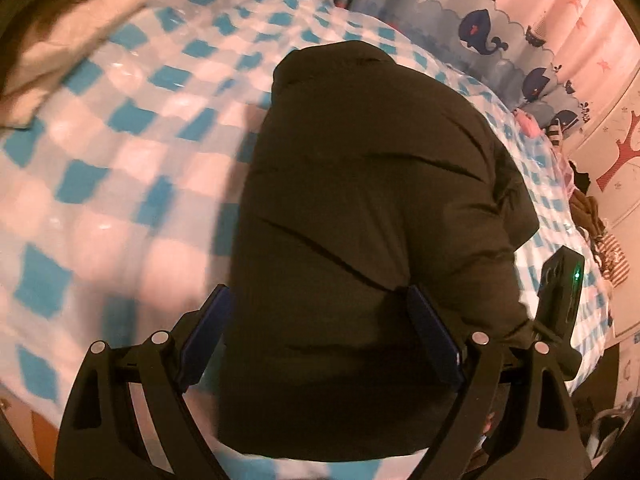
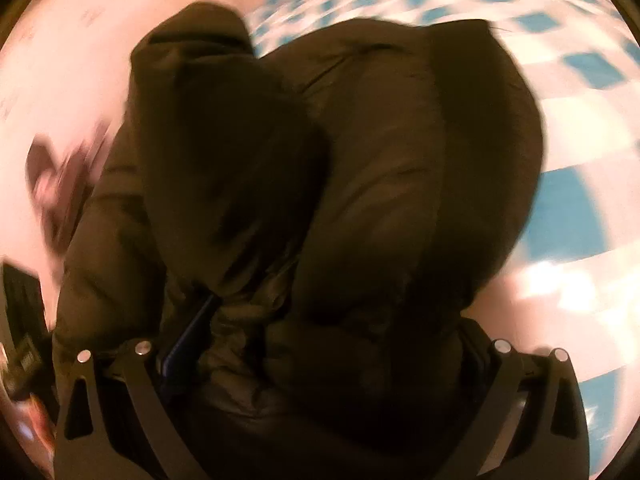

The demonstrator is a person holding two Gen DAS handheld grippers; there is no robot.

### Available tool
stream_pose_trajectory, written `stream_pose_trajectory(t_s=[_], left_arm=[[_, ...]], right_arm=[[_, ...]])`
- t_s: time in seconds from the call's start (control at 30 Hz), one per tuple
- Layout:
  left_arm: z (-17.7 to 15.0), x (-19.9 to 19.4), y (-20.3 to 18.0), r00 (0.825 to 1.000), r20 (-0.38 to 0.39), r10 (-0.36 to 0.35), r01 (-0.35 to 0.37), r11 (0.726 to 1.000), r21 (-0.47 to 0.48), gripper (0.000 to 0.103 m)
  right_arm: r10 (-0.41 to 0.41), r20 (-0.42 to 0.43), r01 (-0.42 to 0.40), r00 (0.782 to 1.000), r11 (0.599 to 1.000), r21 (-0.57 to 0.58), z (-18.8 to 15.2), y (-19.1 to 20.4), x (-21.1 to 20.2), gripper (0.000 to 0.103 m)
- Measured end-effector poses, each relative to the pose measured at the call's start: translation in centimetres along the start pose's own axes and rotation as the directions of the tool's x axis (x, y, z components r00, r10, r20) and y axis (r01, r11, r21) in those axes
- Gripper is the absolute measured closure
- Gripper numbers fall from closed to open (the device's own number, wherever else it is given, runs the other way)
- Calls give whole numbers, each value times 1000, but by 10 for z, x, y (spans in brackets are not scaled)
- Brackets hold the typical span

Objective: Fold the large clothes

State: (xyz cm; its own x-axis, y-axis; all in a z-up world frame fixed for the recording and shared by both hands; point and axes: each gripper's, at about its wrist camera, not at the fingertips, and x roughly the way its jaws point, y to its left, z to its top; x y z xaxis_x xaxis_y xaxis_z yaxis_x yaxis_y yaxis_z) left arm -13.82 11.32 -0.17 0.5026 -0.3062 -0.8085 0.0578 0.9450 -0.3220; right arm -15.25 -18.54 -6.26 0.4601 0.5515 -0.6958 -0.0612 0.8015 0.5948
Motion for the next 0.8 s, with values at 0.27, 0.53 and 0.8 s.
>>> stream_pose_trajectory(t_s=[0.27,0.53,0.8], left_arm=[[-15,6,-36,999,-11,44,-42,991,123,17],[-19,12,-53,999,-32,-23,27,992,126,15],[-12,-1,-16,993,-62,-99,99,995,1,14]], right_arm=[[-76,158,81,984,996,-25,19,-5,-79,5],[-156,205,172,966,983,-64,82,39,-41,5],[-161,131,159,978,987,25,70,-4,-7,5]])
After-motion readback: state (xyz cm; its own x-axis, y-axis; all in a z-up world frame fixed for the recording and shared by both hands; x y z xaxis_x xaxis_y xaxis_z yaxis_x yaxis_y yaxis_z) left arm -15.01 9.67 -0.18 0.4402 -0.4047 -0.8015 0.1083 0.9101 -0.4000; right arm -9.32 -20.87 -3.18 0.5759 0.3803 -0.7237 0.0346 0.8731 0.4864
